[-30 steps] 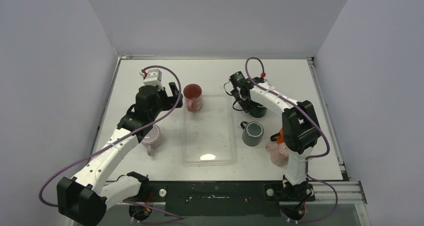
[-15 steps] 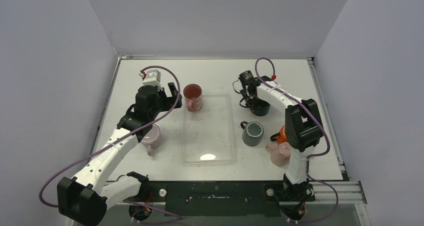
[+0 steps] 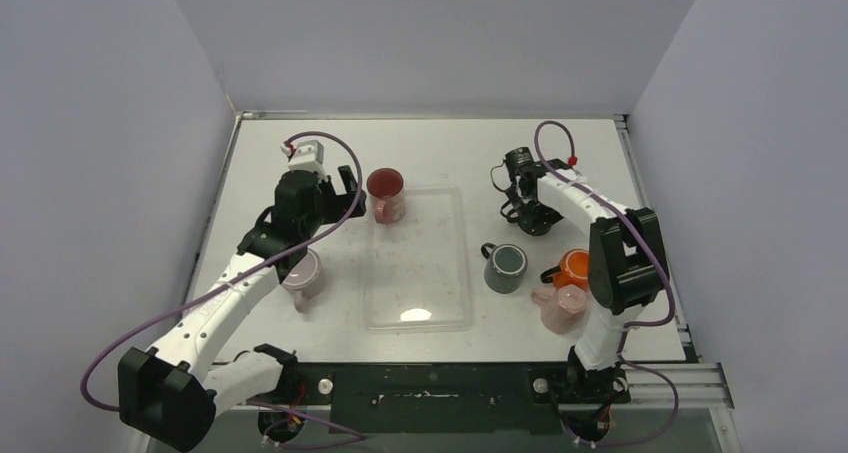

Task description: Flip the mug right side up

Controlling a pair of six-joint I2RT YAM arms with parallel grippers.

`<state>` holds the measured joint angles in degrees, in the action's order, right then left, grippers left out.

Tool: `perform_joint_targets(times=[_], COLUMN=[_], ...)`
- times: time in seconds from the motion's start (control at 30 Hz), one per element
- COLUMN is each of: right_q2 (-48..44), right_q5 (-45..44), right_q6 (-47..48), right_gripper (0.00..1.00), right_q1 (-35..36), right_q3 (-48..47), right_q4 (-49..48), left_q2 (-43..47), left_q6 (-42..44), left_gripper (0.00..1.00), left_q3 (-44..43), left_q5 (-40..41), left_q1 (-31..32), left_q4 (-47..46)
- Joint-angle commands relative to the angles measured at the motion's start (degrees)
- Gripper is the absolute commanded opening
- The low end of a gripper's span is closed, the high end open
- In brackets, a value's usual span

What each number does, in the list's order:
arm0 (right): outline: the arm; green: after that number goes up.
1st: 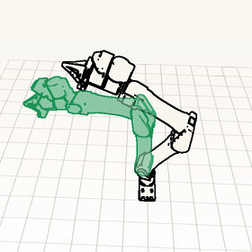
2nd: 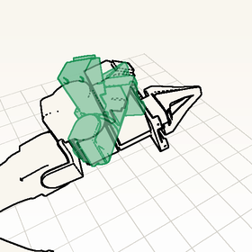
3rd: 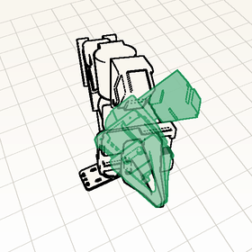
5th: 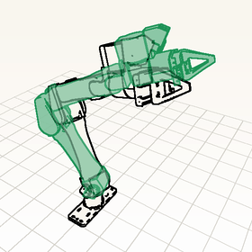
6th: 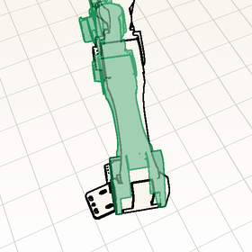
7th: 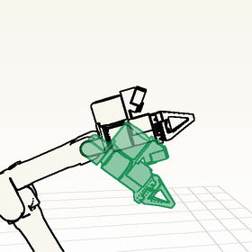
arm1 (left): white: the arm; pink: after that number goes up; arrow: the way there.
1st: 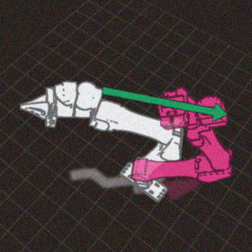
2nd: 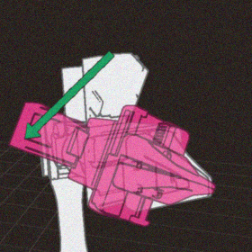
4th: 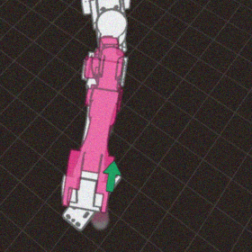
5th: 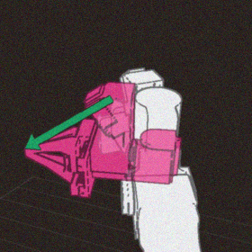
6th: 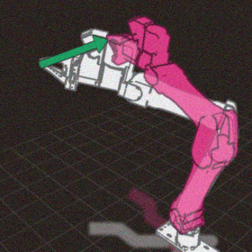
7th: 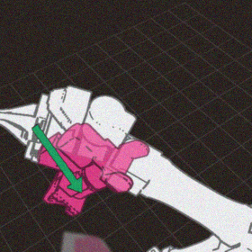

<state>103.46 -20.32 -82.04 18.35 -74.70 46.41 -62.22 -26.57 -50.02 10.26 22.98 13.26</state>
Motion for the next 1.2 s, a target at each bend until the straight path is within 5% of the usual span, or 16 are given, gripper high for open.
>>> perform_joint_targets(times=[0.0, 0.27, 0.83, 1.17], right_q2=[-3.1, -0.5, -3.8, -2.2], right_q5=[-2.9, -0.1, -0.4, 2.0], right_q6=[5.8, 2.9, 9.0, 12.1], right_gripper=[0.74, 0.72, 0.30, 0.34], right_q1=[-0.6, -1.0, -1.6, -2.5], right_q3=[-0.5, -2.4, -0.2, 0.8], right_q4=[-1.0, -0.5, -3.1, -5.7], left_q2=[-0.3, -1.1, -1.5, -0.4], left_q6=[-0.3, 0.5, 0.4, -0.5], left_gripper=[0.96, 0.96, 0.96, 0.96], left_q3=[-1.0, -1.8, -2.1, -1.6], left_q5=[-0.3, -0.2, 0.0, -4.9], left_q1=[-0.5, -0.5, -1.4, -6.2], left_q4=[-2.4, -2.4, -2.9, -4.3])
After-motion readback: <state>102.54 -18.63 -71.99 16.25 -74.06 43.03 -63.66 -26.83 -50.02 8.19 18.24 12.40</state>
